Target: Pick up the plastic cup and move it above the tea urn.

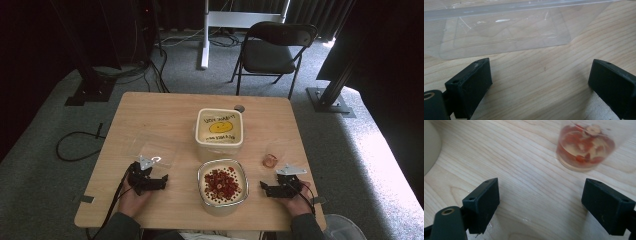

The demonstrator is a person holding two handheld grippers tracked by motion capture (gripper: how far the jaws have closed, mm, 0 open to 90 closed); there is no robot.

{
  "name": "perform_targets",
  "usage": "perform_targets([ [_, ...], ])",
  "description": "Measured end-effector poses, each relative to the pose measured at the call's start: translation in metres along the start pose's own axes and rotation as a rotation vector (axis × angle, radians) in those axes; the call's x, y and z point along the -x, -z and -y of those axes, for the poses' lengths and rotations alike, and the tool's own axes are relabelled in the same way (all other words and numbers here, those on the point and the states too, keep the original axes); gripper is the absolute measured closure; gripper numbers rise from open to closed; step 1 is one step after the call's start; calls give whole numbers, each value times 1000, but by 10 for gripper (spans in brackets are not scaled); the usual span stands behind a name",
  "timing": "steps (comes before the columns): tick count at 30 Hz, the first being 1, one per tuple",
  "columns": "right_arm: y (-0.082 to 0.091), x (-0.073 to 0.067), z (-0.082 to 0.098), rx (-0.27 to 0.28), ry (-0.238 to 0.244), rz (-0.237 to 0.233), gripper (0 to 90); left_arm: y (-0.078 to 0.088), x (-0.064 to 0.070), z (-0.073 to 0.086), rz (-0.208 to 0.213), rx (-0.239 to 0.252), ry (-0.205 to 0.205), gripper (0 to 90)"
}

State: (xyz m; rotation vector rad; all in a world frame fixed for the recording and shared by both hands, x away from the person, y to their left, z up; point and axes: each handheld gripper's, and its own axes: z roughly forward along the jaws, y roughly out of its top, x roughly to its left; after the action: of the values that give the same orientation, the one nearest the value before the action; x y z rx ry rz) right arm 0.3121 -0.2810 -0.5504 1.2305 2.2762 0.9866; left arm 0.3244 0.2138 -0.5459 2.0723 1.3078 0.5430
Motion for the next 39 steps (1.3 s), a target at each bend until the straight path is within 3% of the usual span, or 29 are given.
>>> perform_targets([
  [4, 0, 0, 0, 0, 4, -4, 142, 1, -1, 1, 16, 1, -16, 53],
  [5, 0, 0, 0, 0, 4, -3, 142, 3, -3, 3, 35, 0, -37, 53],
  [10, 1, -2, 1, 7, -25, 28, 185, 8, -4, 6, 64, -16, -70, 58],
  [14, 5, -4, 4, 12, -35, 39, 202, 14, -10, 8, 76, -16, -80, 151],
  [16, 6, -4, 5, 12, -37, 40, 203, 17, -14, 10, 80, -9, -85, 256],
  [18, 6, -4, 5, 12, -37, 40, 203, 19, -17, 12, 84, -9, -91, 285],
  [20, 6, -4, 5, 12, -37, 40, 203, 23, -20, 12, 79, -14, -79, 397],
  [21, 6, -4, 5, 12, -37, 40, 203, 25, -22, 12, 71, -20, -73, 397],
  [22, 6, -4, 5, 12, -37, 40, 202, 26, -24, 12, 68, -25, -64, 453],
  [24, 6, -4, 5, 12, -37, 40, 202, 29, -29, 12, 98, -37, -39, 525],
  [27, 6, -4, 5, 12, -40, 43, 202, 38, -32, 10, 102, -44, -40, 546],
  [30, 6, -4, 5, 12, -40, 44, 202, 54, -38, 1, 100, 9, -36, 554],
  [34, 6, -4, 5, 11, -41, 44, 202, 73, -51, -22, 84, 92, -34, 557],
  [35, 6, -4, 5, 12, -40, 44, 202, 76, -59, -36, 55, 121, -43, 558],
  [36, 6, -4, 5, 12, -40, 44, 202, 76, -59, -36, 55, 121, -43, 561],
  [39, 6, -4, 5, 12, -40, 44, 202, 75, -70, -58, 31, 147, -38, 567],
])
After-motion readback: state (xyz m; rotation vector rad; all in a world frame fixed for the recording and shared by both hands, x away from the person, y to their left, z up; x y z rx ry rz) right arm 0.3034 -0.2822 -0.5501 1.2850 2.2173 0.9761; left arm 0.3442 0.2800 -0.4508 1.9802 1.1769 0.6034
